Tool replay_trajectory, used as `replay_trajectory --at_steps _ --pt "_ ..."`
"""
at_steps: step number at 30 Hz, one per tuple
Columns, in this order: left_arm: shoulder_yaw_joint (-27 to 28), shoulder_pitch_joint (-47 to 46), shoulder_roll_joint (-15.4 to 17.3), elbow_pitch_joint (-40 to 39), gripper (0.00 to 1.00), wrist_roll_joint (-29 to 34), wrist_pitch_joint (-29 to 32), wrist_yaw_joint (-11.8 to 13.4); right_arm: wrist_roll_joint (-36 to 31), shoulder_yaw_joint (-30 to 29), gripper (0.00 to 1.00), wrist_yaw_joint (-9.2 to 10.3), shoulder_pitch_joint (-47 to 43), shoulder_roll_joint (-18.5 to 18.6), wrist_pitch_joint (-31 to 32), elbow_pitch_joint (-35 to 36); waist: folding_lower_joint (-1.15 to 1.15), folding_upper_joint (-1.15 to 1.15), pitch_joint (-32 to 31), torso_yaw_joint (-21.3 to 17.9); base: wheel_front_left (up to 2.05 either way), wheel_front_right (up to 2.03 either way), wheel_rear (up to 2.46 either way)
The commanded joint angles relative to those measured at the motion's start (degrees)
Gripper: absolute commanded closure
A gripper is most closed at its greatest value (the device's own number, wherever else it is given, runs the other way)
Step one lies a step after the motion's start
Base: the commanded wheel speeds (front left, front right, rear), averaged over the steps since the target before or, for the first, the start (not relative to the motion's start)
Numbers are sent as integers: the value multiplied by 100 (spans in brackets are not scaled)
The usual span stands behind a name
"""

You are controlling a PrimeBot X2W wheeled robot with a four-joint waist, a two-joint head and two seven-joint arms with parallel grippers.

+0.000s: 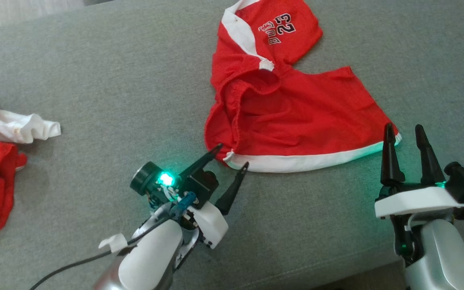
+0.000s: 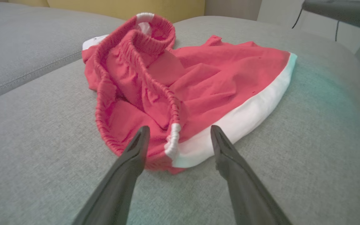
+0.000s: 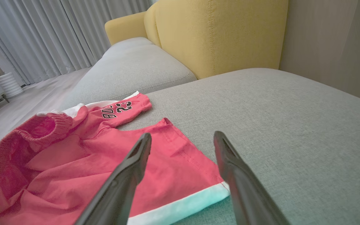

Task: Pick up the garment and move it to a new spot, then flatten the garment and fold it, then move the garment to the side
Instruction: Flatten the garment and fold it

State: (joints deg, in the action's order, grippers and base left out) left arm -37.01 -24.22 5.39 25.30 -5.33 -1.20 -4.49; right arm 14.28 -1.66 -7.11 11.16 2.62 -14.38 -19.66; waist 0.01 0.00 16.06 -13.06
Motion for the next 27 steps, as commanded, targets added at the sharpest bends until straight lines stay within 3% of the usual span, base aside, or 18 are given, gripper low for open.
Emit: replay_trajectory --at_steps 1,9,10,12,21,27 --pt "186 -200 63 -168 0 4 34 73 47 127 0 -37 116 26 -60 158 -1 0 18 -41 0 0 0" --pt "222 -194 172 -196 0 -77 182 132 65 130 0 -37 90 26 -61 165 -1 0 29 -123 0 0 0" --pt "221 -198 182 -183 15 -80 232 144 60 129 0 -37 91 26 -61 157 -1 0 30 -128 0 0 0" --pt "213 -209 201 -180 100 -92 296 144 48 126 0 -37 93 26 -62 138 -1 0 31 -133 0 0 0" --pt "280 -135 184 -335 100 -295 143 193 -266 -214 0 -37 135 26 -37 -399 -1 0 -98 21 0 0 0" --pt "365 -5 127 -583 100 -507 -172 223 -622 -653 0 -37 444 26 387 -980 -1 0 -163 233 0 0 0"
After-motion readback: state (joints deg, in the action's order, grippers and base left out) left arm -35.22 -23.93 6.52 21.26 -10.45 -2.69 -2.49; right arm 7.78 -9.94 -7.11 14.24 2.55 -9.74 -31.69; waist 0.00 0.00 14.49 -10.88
